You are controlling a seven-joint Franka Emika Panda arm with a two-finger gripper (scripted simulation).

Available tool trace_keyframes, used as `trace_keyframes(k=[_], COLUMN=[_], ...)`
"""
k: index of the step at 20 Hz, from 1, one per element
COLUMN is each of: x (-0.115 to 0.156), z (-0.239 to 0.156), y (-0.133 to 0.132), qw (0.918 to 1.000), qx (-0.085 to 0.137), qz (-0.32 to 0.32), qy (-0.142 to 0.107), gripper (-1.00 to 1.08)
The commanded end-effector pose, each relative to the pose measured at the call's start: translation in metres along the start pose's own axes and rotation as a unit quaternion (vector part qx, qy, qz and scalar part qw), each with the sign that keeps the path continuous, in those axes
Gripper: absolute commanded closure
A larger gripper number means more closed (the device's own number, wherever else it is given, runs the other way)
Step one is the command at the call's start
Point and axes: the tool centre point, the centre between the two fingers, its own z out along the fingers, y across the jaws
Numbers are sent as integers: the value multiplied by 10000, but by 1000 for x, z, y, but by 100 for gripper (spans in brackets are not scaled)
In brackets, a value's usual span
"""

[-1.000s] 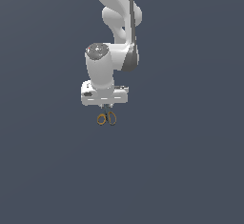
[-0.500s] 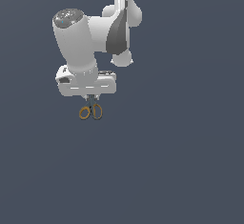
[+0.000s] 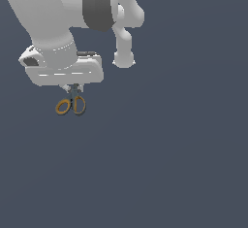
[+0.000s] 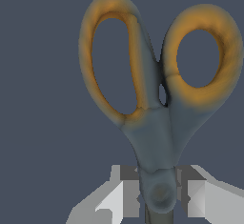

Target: Pick up the object and move it to a goal position.

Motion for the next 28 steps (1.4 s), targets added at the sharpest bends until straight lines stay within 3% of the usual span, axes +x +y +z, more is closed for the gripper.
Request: trace_keyframes(k=[1, 14, 28], x=[5, 27, 43], z=[-18, -88, -135], y=[9, 47, 72], qw=[10000, 10000, 10000], qx=[0, -3, -5], qz=[-2, -2, -1], qy=[-1, -2, -3], gripper=[108, 108, 108])
